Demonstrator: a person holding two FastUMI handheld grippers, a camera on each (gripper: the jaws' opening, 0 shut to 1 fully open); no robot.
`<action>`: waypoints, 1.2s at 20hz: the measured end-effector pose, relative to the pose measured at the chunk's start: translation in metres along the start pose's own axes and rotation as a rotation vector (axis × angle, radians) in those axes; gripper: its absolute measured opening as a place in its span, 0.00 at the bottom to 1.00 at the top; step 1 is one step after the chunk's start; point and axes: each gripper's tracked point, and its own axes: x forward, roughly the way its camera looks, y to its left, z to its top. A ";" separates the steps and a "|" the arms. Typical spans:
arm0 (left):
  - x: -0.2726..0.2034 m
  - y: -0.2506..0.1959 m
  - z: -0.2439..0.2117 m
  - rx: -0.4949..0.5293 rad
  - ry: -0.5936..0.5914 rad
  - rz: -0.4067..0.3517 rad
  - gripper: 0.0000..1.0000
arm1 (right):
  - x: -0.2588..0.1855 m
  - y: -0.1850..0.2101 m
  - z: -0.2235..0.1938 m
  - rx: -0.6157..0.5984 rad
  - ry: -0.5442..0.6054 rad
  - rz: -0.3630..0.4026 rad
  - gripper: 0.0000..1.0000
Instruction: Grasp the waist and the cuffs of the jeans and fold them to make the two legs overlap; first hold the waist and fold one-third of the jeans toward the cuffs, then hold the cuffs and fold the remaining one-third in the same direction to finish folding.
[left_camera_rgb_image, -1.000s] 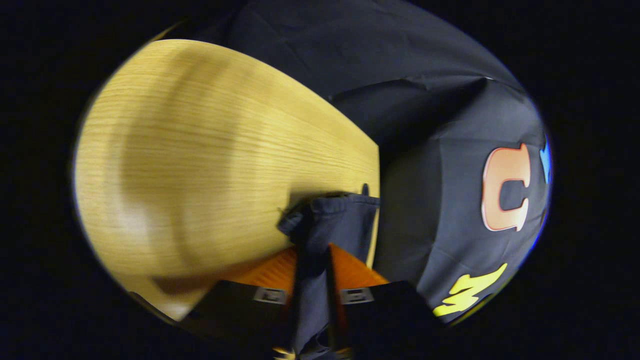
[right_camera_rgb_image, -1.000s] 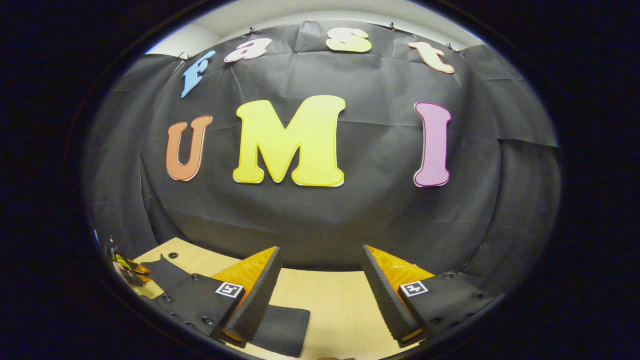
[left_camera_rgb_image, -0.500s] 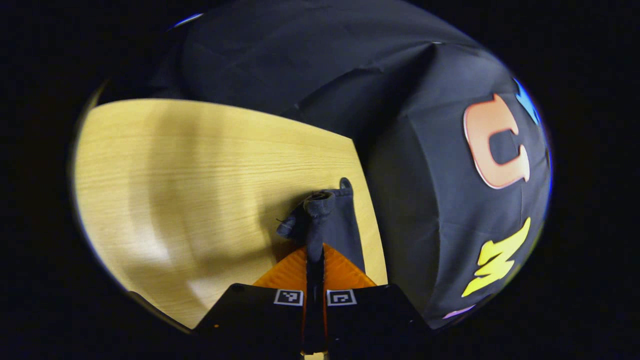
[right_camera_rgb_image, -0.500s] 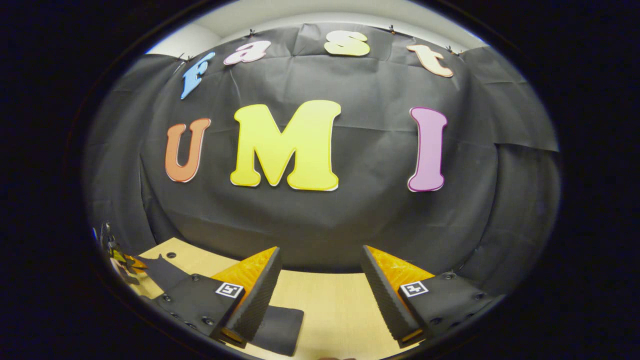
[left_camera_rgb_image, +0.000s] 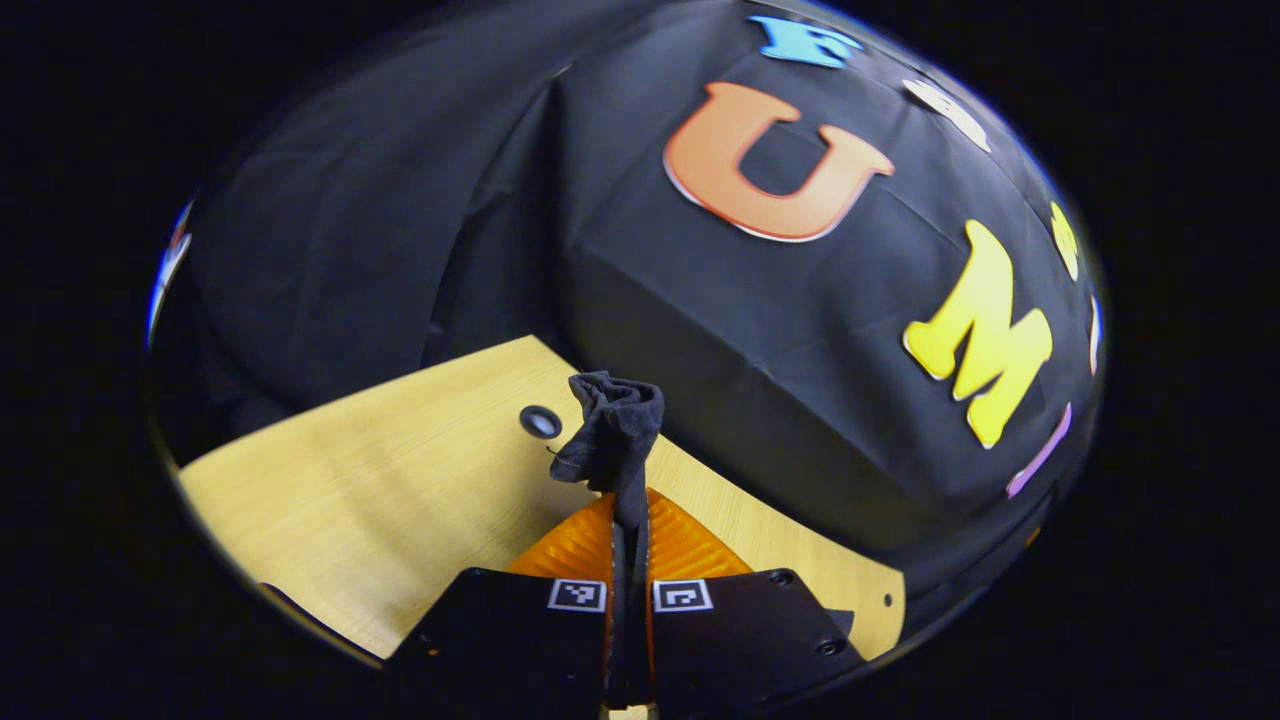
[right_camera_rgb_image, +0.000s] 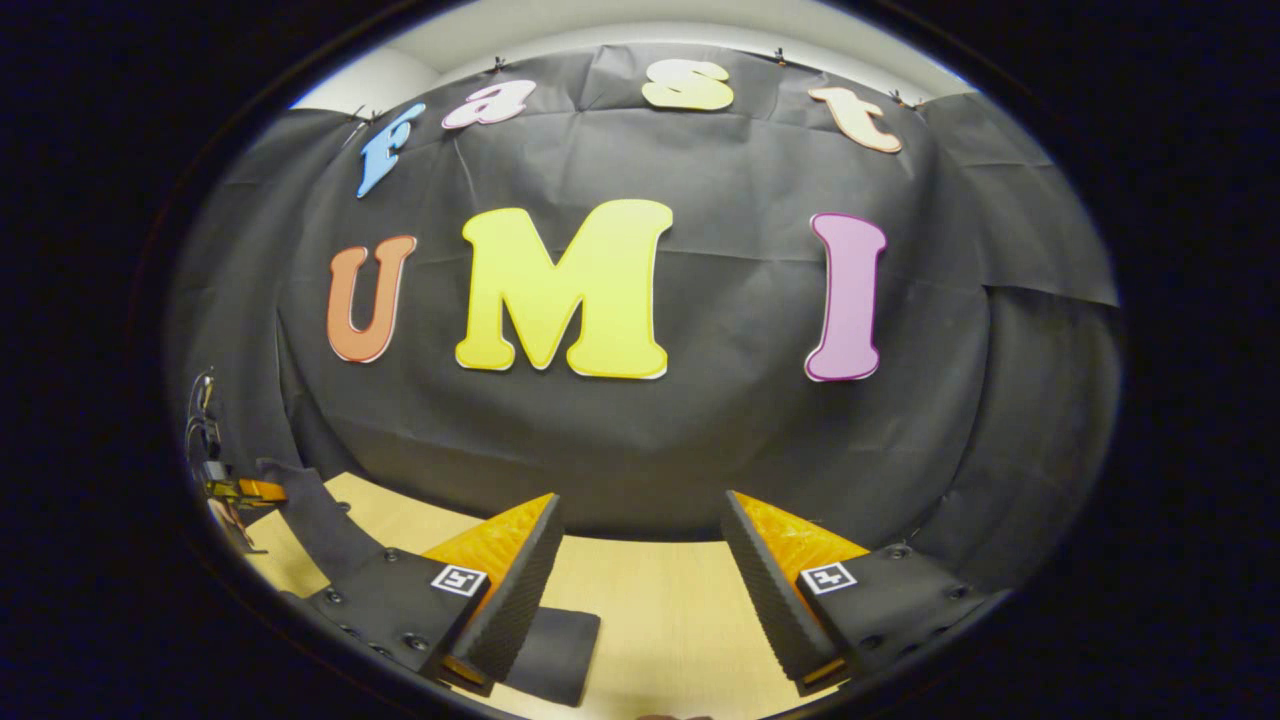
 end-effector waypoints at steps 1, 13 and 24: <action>-0.003 -0.014 0.002 0.053 -0.010 -0.014 0.04 | 0.000 0.000 -0.002 -0.001 0.004 0.001 0.95; -0.031 -0.179 -0.028 0.459 -0.051 -0.254 0.03 | -0.017 -0.032 -0.013 0.039 0.027 -0.046 0.98; -0.039 -0.255 -0.193 0.931 0.141 -0.451 0.04 | -0.035 -0.080 -0.027 0.087 0.043 -0.137 0.98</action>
